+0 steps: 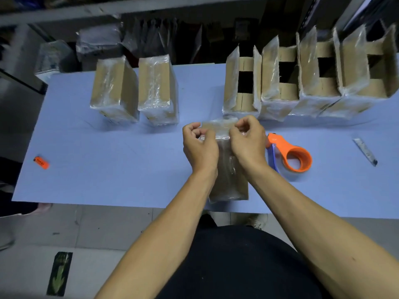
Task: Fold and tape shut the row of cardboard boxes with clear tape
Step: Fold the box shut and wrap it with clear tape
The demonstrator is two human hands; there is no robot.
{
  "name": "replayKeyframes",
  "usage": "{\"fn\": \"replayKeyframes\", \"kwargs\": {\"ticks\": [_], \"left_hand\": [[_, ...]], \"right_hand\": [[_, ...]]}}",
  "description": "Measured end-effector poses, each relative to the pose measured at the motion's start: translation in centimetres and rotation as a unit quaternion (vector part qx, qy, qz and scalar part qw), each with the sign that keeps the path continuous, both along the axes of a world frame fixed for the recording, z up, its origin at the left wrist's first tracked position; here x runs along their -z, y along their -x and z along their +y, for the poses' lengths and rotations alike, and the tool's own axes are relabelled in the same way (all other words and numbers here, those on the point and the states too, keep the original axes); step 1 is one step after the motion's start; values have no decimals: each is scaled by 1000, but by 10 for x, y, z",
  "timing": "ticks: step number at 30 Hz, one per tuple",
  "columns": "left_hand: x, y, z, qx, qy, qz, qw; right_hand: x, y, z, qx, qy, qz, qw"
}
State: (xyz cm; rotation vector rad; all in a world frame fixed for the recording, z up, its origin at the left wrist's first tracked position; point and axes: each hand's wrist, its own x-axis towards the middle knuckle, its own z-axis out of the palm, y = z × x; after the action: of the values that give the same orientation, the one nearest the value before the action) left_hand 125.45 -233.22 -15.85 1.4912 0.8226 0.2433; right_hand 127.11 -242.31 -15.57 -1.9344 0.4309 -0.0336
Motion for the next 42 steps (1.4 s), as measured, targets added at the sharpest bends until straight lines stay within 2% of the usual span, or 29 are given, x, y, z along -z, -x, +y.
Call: {"fn": "replayKeyframes", "kwargs": {"ticks": [2,6,10,12,14,17,20,22,25,28,34,37,42], "left_hand": [[1,-4,0,-21,5,15,1000],[2,-22,13,10,42,22,999],[17,-6,29,164,129,35,977],[32,16,31,256,118,52,958],[43,34,28,306,82,59,947],[50,43,24,234,45,78,968],[54,40,33,147,50,80,985],[55,39,41,176,58,75,980],[58,50,46,234,77,71,966],[64,61,49,219,73,56,971],[61,-11,74,191,-28,61,979],[62,-58,88,202,-75,66,974],[65,-127,94,254,-175,104,946]], "right_hand": [[0,-6,-1,30,-46,15,998],[5,-13,-8,-74,-107,17,991],[25,4,-33,-146,-210,74,964],[37,8,-45,-160,-220,76,959],[41,9,-46,-162,-213,86,960],[49,18,-42,-155,-190,131,960],[60,40,-39,-192,-131,194,953],[64,52,-35,-214,-134,212,944],[67,61,-23,-179,-136,189,956],[69,58,-6,-159,-121,183,963],[63,-11,31,-189,-130,175,957],[63,-52,55,-153,-89,142,974],[72,-113,81,-68,-65,145,985]]}}
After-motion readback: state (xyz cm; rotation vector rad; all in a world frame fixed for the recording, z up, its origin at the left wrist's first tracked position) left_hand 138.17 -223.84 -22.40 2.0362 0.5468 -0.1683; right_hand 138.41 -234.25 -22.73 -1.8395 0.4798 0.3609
